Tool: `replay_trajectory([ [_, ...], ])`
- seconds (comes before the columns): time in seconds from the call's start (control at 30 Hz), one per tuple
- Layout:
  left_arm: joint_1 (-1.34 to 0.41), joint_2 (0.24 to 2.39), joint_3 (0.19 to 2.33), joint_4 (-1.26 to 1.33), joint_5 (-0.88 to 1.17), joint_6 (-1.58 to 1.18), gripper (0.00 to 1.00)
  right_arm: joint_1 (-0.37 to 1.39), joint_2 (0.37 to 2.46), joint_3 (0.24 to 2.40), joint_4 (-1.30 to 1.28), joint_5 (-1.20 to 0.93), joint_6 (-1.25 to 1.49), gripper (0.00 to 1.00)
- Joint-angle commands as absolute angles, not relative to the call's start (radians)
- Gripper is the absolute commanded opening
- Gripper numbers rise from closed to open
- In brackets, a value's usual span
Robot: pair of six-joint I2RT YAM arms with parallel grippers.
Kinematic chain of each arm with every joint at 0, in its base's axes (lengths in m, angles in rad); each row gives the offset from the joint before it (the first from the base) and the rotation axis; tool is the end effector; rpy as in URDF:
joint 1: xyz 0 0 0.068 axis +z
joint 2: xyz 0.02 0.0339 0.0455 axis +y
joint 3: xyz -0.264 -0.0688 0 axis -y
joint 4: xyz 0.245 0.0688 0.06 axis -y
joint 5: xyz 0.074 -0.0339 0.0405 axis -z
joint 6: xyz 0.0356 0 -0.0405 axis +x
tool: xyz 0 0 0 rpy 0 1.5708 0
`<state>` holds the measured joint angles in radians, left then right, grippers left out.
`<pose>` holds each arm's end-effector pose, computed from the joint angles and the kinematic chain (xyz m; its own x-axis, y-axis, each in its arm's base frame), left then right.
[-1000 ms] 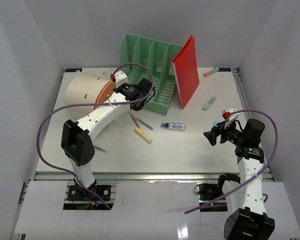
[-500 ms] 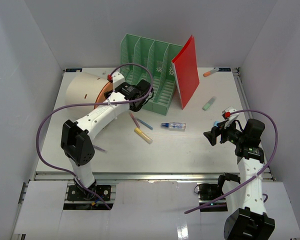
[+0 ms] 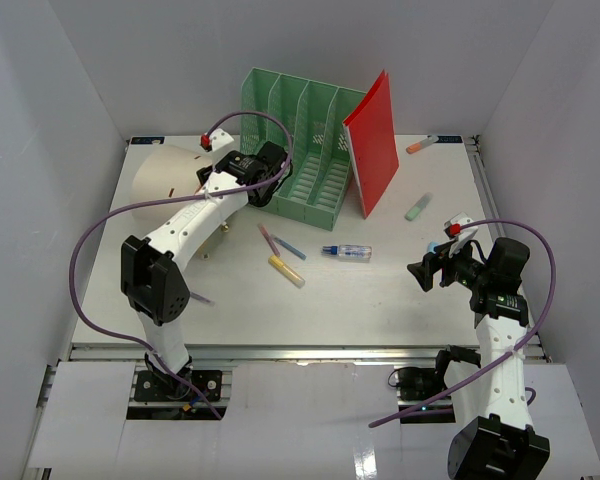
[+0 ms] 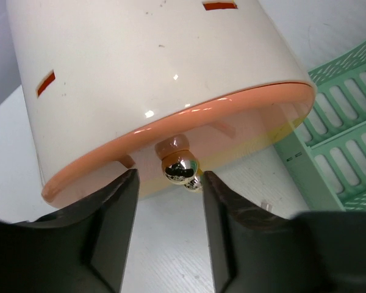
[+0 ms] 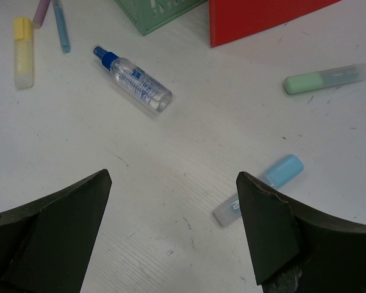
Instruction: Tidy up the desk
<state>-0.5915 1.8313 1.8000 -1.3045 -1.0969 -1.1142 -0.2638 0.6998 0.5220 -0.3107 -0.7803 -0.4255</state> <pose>0.3130 -0.1721 0.3331 -0.4300 -0.2046 -0.8794 -0.6882 0.7047 0.1725 0.1586 -0.0169 0.2527 -0.2416 -0.2386 -0.9406 -0.5645 0.8230 -0.0638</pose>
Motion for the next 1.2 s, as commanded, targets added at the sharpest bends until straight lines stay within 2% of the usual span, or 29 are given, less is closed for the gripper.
replay_trajectory([
  [0.0, -0.575, 1.833, 1.827, -1.261, -1.112, -1.057, 0.51, -0.267, 0.695, 0.546, -0.268, -0.778, -0.419, 0.90],
  [0.17, -0.571, 1.832, 1.808, -1.254, -1.104, -1.057, 0.39, -0.268, 0.696, 0.545, -0.268, -0.776, -0.417, 0.90],
  [0.27, -0.569, 1.826, 1.799, -1.244, -1.099, -1.053, 0.36, -0.267, 0.697, 0.545, -0.268, -0.775, -0.417, 0.90],
  [0.5, -0.565, 1.818, 1.782, -1.225, -1.083, -1.042, 0.34, -0.267, 0.695, 0.545, -0.268, -0.776, -0.417, 0.90],
  [0.63, -0.565, 1.816, 1.776, -1.222, -1.080, -1.043, 0.43, -0.267, 0.695, 0.545, -0.267, -0.776, -0.417, 0.90],
  [0.93, -0.548, 1.830, 1.786, -1.200, -1.083, -1.006, 0.44, -0.267, 0.695, 0.546, -0.268, -0.776, -0.417, 0.90],
  [1.07, -0.545, 1.833, 1.786, -1.200, -1.085, -1.005, 0.39, -0.267, 0.695, 0.546, -0.268, -0.776, -0.418, 0.90],
  [1.17, -0.544, 1.830, 1.783, -1.201, -1.087, -1.006, 0.32, -0.267, 0.695, 0.545, -0.268, -0.776, -0.417, 0.90],
])
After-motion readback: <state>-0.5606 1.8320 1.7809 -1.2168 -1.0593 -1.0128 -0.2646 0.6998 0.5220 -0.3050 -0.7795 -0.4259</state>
